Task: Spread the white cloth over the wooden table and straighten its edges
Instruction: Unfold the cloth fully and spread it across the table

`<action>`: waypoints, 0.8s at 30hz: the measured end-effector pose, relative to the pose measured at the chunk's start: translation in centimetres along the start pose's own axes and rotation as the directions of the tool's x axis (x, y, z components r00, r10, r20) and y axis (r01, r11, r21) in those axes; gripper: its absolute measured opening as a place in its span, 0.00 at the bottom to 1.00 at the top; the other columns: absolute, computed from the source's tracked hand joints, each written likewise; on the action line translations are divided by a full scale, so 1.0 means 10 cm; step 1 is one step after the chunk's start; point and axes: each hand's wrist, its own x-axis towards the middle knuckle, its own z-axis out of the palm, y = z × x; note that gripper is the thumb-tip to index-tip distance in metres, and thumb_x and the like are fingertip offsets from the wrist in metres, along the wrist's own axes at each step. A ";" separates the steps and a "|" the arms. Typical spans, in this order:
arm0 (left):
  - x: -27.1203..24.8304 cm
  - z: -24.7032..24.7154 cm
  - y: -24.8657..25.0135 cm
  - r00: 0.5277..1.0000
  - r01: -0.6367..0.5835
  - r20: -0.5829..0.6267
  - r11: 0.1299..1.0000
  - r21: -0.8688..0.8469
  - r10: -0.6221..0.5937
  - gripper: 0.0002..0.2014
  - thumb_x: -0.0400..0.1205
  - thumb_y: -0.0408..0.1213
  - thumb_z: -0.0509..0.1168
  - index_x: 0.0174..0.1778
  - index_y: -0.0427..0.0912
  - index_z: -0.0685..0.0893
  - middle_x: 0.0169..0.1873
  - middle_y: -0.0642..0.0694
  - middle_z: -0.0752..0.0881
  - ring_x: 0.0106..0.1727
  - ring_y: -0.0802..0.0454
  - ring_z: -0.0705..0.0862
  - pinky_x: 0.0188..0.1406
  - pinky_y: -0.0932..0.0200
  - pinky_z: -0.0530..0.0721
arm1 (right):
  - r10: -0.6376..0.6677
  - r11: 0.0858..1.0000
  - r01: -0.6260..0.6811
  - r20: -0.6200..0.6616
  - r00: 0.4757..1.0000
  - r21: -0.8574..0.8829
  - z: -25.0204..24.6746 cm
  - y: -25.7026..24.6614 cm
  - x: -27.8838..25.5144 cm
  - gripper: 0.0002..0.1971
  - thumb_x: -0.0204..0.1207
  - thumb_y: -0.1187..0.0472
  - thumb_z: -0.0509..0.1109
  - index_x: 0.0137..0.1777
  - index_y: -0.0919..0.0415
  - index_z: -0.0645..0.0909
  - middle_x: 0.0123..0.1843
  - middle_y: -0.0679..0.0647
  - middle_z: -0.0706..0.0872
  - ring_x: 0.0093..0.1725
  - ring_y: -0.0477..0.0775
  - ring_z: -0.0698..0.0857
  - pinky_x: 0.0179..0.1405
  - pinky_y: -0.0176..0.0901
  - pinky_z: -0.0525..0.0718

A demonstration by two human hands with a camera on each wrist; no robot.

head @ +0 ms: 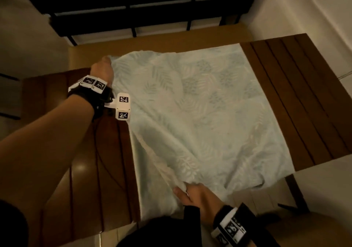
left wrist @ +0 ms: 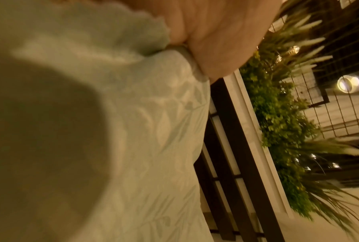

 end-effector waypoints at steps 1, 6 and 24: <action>-0.01 -0.09 -0.19 1.000 0.015 -0.014 1.000 -0.016 -0.015 0.21 0.89 0.38 0.45 0.77 0.38 0.70 0.69 0.26 0.76 0.66 0.27 0.78 0.62 0.40 0.78 | -0.017 0.999 0.017 0.018 1.000 -0.035 0.11 -0.15 0.05 0.30 0.82 0.31 0.46 0.59 0.52 0.81 0.53 0.55 0.91 0.54 0.55 0.88 0.54 0.46 0.83; 0.00 -0.52 -0.80 0.998 0.038 -0.057 0.999 0.017 -0.037 0.21 0.89 0.37 0.47 0.77 0.37 0.70 0.69 0.23 0.75 0.67 0.24 0.77 0.61 0.39 0.78 | -0.040 0.972 0.073 0.149 0.988 -0.224 0.45 -0.76 0.35 0.43 0.74 0.28 0.36 0.66 0.59 0.78 0.52 0.66 0.88 0.51 0.67 0.86 0.46 0.48 0.77; 0.17 -1.45 -2.46 0.976 -0.050 -0.199 0.980 0.194 0.089 0.16 0.78 0.17 0.60 0.63 0.23 0.76 0.51 0.16 0.82 0.54 0.19 0.82 0.54 0.33 0.79 | -0.241 0.965 0.260 0.320 0.916 -0.018 1.59 -2.27 0.94 0.33 0.90 0.49 0.49 0.42 0.78 0.81 0.34 0.71 0.80 0.34 0.63 0.78 0.40 0.48 0.68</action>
